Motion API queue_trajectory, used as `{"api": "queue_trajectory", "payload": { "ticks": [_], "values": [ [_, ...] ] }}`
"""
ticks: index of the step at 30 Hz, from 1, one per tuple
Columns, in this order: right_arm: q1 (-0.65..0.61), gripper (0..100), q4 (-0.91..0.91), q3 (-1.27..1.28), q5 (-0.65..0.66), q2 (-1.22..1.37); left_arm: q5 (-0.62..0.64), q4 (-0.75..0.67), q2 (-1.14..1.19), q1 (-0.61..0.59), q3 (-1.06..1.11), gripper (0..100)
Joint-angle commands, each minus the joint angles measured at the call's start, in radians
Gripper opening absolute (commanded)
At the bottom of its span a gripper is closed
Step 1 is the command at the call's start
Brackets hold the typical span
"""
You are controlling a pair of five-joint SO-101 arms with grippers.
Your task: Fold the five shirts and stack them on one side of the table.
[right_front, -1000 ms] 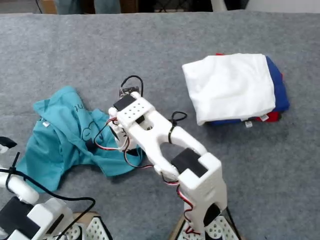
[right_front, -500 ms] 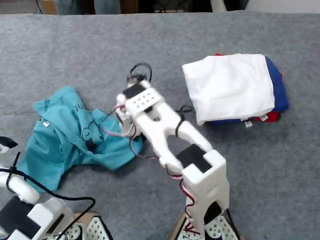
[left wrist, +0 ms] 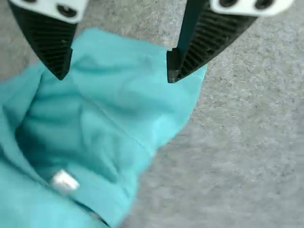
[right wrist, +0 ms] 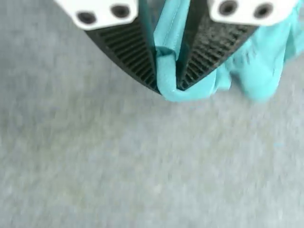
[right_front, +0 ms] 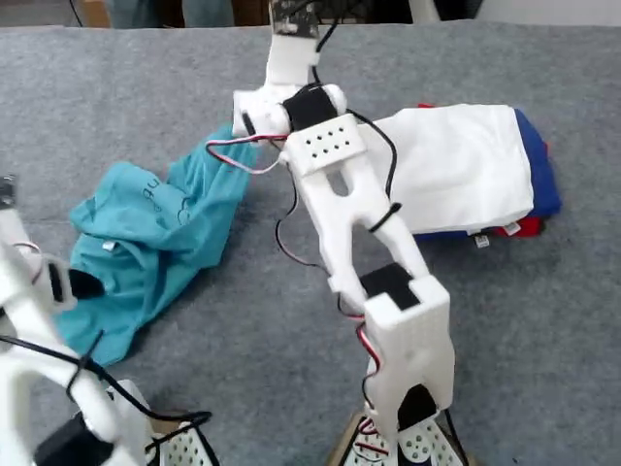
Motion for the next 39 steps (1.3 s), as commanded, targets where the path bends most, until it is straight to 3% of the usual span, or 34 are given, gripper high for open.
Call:
{"api": "queue_trajectory", "payload": {
  "ticks": [1, 6, 17, 27, 32, 39],
  "values": [
    [0.078, 1.5, -0.212, -0.104, 0.008, 0.035, -0.080, 0.003, -0.097, 0.015, 0.050, 33],
    [0.098, 1.5, -0.275, -0.303, 0.055, 0.045, -0.121, 0.002, -0.180, 0.025, 0.111, 33],
    [0.012, 1.5, 0.003, -1.043, 0.138, 0.030, -0.064, -0.002, -0.207, 0.085, 0.153, 33],
    [-0.382, 1.5, 0.034, -1.006, 0.285, -0.160, 0.066, -0.028, -0.212, 0.076, 0.153, 33],
    [-0.408, 1.5, 0.034, -1.010, 0.288, -0.166, 0.161, -0.075, -0.213, 0.061, 0.162, 33],
    [-0.431, 1.5, 0.051, -0.917, 0.301, -0.189, 0.239, -0.204, -0.204, -0.113, 0.163, 33]
  ]
}}
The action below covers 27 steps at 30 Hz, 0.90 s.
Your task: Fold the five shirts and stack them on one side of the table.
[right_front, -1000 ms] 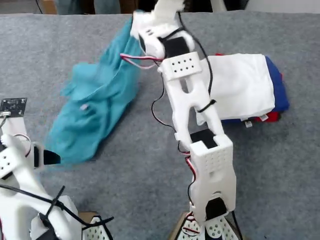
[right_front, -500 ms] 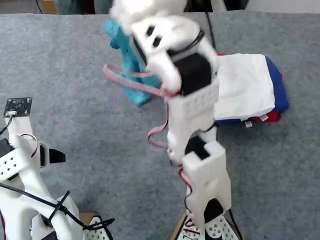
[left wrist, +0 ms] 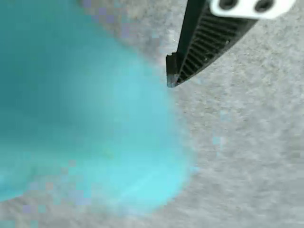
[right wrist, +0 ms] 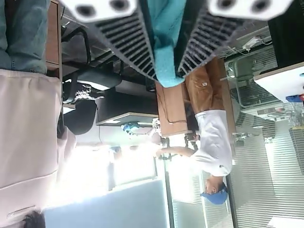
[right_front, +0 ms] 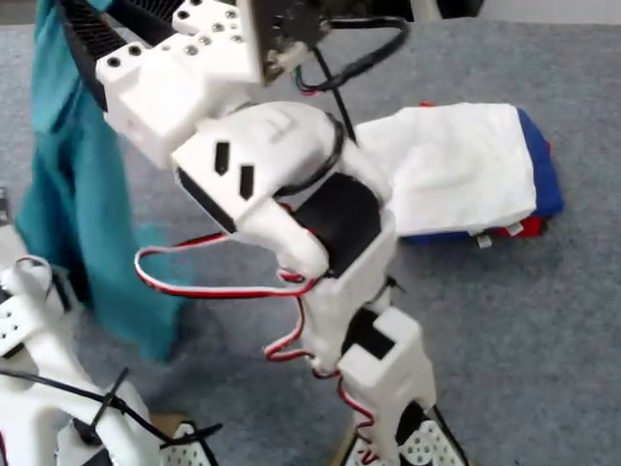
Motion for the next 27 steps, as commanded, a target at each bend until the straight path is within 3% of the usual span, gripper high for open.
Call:
{"api": "queue_trajectory", "payload": {
  "ticks": [1, 11, 16, 22, 27],
  "values": [
    [-0.017, 1.5, 0.034, 0.097, 0.011, -0.050, 0.023, -0.061, -0.012, -0.082, -0.004, 33],
    [0.216, 1.5, 0.072, 0.579, 0.005, 0.154, -0.028, -0.164, -0.012, -0.262, -0.013, 33],
    [0.381, 1.5, 0.077, 0.665, -0.031, 0.283, -0.084, -0.192, -0.012, -0.265, -0.005, 33],
    [0.529, 1.5, 0.074, 0.680, -0.089, 0.463, -0.049, -0.216, -0.009, -0.033, -0.004, 33],
    [0.554, 1.5, 0.068, 0.671, -0.089, 0.638, 0.114, -0.402, 0.043, 0.194, -0.021, 33]
  ]
}}
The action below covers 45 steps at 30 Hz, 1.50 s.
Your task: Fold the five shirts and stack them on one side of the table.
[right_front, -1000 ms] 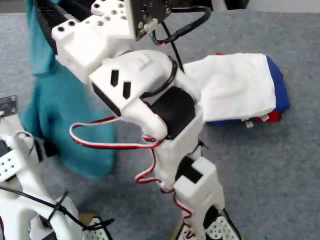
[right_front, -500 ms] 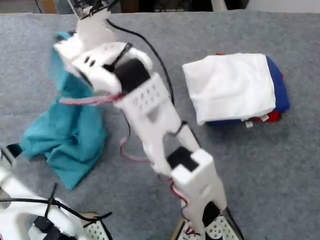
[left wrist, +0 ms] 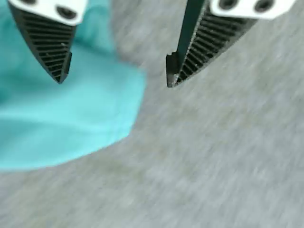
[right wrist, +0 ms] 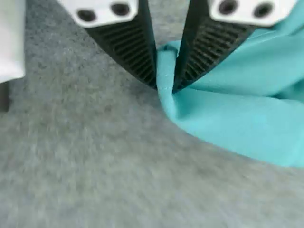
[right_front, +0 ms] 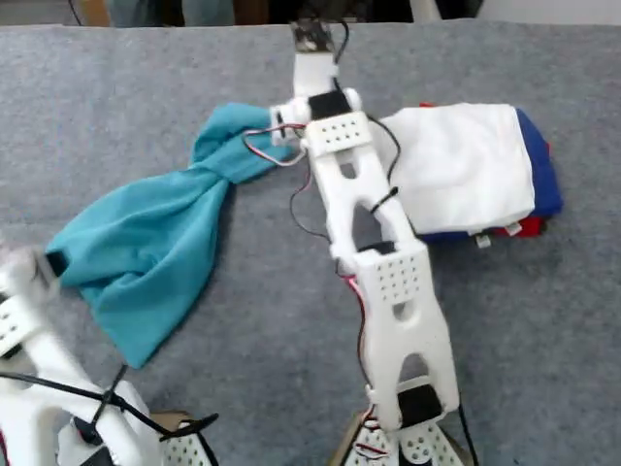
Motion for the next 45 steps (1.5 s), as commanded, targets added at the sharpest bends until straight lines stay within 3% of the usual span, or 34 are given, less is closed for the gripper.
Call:
{"api": "queue_trajectory", "payload": {
  "ticks": [1, 6, 14, 19, 26, 37, 45],
  "values": [
    [0.012, 1.5, -0.018, -0.013, -0.012, 0.079, 0.100, -0.129, 0.077, 0.117, -0.048, 33],
    [0.017, 1.5, -0.041, -0.107, -0.092, 0.140, 0.213, -0.086, 0.489, 0.071, -0.380, 33],
    [0.031, 1.5, -0.023, -0.154, -0.110, 0.179, 0.236, 0.342, 1.105, 0.150, -1.142, 33],
    [0.031, 1.5, -0.023, -0.154, -0.112, 0.179, 0.293, 0.463, 1.321, 0.142, -1.411, 33],
    [0.031, 1.5, -0.023, -0.154, -0.112, 0.179, 0.358, 0.628, 1.479, 0.136, -1.601, 33],
    [0.031, 1.5, -0.023, -0.154, -0.112, 0.179, 0.529, 0.847, 1.539, 0.133, -1.689, 33],
    [0.031, 1.5, -0.023, -0.154, -0.112, 0.179, 0.652, 0.783, 1.646, 0.093, -1.705, 33]
  ]
}}
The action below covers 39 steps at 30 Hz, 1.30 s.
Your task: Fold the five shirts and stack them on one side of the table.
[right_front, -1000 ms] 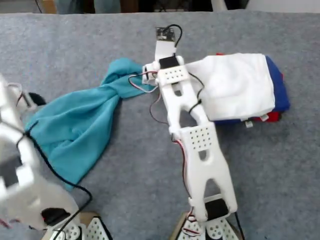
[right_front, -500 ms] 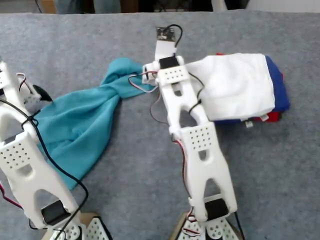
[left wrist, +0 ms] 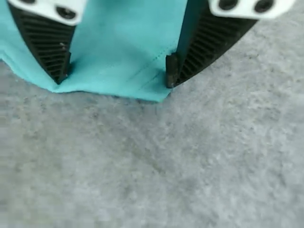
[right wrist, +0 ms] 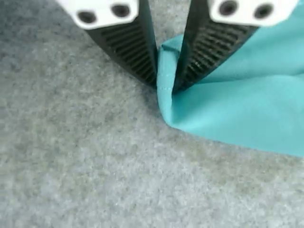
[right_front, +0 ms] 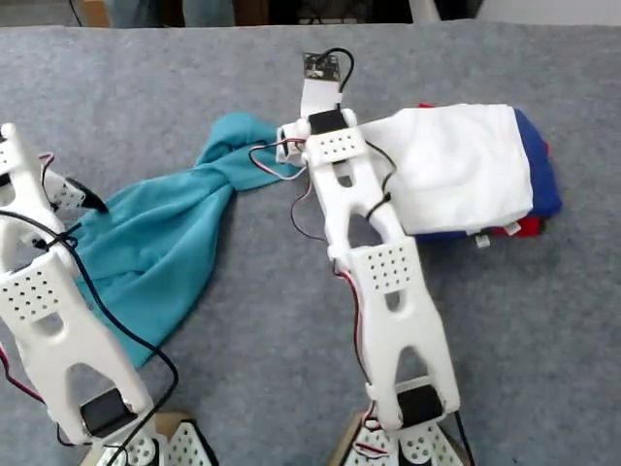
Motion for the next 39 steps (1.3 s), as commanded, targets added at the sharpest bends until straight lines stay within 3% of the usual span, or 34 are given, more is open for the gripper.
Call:
{"api": "queue_trajectory", "payload": {
  "ticks": [1, 9, 15, 21, 27, 39],
  "values": [
    [0.020, 1.5, -0.003, -0.039, -0.009, 0.001, 0.051, -0.044, 0.021, -0.035, -0.048, 33],
    [0.020, 1.5, -0.003, -0.039, -0.009, 0.001, 0.081, 0.086, 0.000, -0.056, -0.185, 33],
    [0.020, 1.5, -0.003, -0.039, -0.009, 0.001, 0.091, 0.086, -0.025, -0.079, -0.200, 33],
    [0.020, 1.5, -0.003, -0.039, -0.009, 0.001, 0.339, 0.086, -0.025, -0.081, -0.142, 33],
    [0.020, 1.5, -0.003, -0.039, -0.009, 0.001, 0.516, 0.084, -0.026, 0.007, -0.133, 33],
    [0.020, 1.5, -0.003, -0.039, -0.009, 0.001, 0.545, 0.018, 0.038, -0.005, -0.124, 30]
  ]
}}
